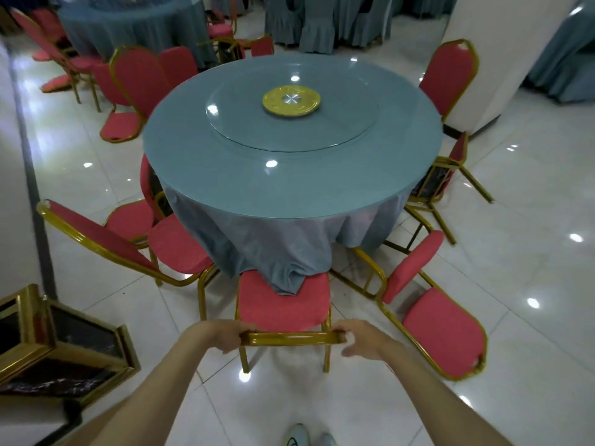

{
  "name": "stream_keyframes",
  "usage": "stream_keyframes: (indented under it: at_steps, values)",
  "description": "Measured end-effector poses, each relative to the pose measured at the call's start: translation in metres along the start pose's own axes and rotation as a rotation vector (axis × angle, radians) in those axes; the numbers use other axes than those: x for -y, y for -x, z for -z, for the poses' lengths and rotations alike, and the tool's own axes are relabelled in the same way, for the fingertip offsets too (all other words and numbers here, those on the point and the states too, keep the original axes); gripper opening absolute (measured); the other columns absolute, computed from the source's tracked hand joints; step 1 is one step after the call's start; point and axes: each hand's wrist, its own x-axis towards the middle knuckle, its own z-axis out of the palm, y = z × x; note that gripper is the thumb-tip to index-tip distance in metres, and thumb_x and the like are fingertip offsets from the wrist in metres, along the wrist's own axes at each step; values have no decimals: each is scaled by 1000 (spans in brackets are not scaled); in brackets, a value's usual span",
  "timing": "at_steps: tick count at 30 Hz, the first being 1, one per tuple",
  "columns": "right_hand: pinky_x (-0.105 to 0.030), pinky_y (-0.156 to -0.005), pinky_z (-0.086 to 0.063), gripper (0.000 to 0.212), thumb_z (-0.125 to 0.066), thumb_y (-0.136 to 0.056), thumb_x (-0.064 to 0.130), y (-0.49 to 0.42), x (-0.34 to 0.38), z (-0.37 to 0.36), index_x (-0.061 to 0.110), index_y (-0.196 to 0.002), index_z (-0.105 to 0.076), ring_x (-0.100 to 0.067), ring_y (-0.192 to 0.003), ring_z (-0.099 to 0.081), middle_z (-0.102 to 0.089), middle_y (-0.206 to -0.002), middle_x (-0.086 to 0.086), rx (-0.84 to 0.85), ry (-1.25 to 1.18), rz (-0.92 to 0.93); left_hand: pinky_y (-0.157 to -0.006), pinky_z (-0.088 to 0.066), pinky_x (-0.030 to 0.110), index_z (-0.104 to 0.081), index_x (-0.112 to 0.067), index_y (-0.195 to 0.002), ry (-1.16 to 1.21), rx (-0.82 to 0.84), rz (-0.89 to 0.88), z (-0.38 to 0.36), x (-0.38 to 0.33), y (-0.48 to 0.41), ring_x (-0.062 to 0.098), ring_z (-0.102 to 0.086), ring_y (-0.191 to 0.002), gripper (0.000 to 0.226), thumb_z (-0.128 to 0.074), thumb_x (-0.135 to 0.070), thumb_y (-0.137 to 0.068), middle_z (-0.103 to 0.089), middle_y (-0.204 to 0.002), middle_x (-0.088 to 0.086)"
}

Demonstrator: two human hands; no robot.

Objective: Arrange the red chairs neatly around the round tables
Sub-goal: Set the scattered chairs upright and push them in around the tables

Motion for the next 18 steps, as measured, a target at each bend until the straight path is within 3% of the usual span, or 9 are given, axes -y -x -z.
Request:
stream_keyframes:
  at_steps: [3,7,10,12,14,16,18]
  values:
    - [-35,-98,-55,45,-76,-88,6,20,-21,16,35,-120,-63,-15,-111,-63,-64,-122,6,-47,-67,-86,-106,-44,37,-61,-47,-131,49,4,-15,21,-2,-5,13,-53,-125,52,-40,-8,-104,-59,-131,-15]
    - [-44,-95,-58,28,-71,-92,9,41,-50,26,36,-99,-71,-21,-100,-70,-72,-103,1,-216,-250,-128,-92,-51,25,-64,-27,-129,273,-204,-30,38,-28,-26,11,-60,-116,39,-44,-6,-104,-64,-130,-3]
    - [-32,-89,-58,22,-63,-95,3,58,-64,35,19,-102,-75,-17,-90,-69,-74,-98,-4,-278,-397,-149,-75,-50,20,-66,-25,-124,414,-362,-97,43,-65,-43,10,-64,-102,24,-53,-19,-105,-67,-117,-6]
    - [-19,-77,-53,23,-56,-95,-10,71,-73,45,4,-107,-70,-13,-80,-63,-70,-95,-12,-313,-454,-149,-73,-53,21,-69,-25,-118,471,-423,-143,43,-91,-57,12,-67,-98,18,-57,-24,-104,-71,-113,-4]
    - [-12,-70,-50,25,-53,-95,-11,84,-92,55,-1,-112,-69,-10,-75,-62,-71,-97,-15,-351,-445,-157,-78,-58,24,-70,-20,-112,516,-451,-190,39,-119,-75,16,-70,-98,17,-55,-15,-105,-73,-111,2]
    - [-13,-71,-51,27,-54,-96,-3,96,-114,64,9,-113,-72,-12,-81,-68,-77,-101,-8,-381,-453,-159,-73,-56,18,-70,-13,-111,548,-472,-222,33,-151,-89,13,-70,-92,22,-51,-5,-105,-73,-108,8]
    - [-22,-80,-56,30,-56,-96,2,109,-148,75,21,-110,-74,-15,-90,-72,-79,-99,3,-411,-457,-147,-66,-52,14,-70,-12,-108,548,-491,-246,26,-189,-104,7,-68,-82,24,-49,0,-104,-73,-101,6]
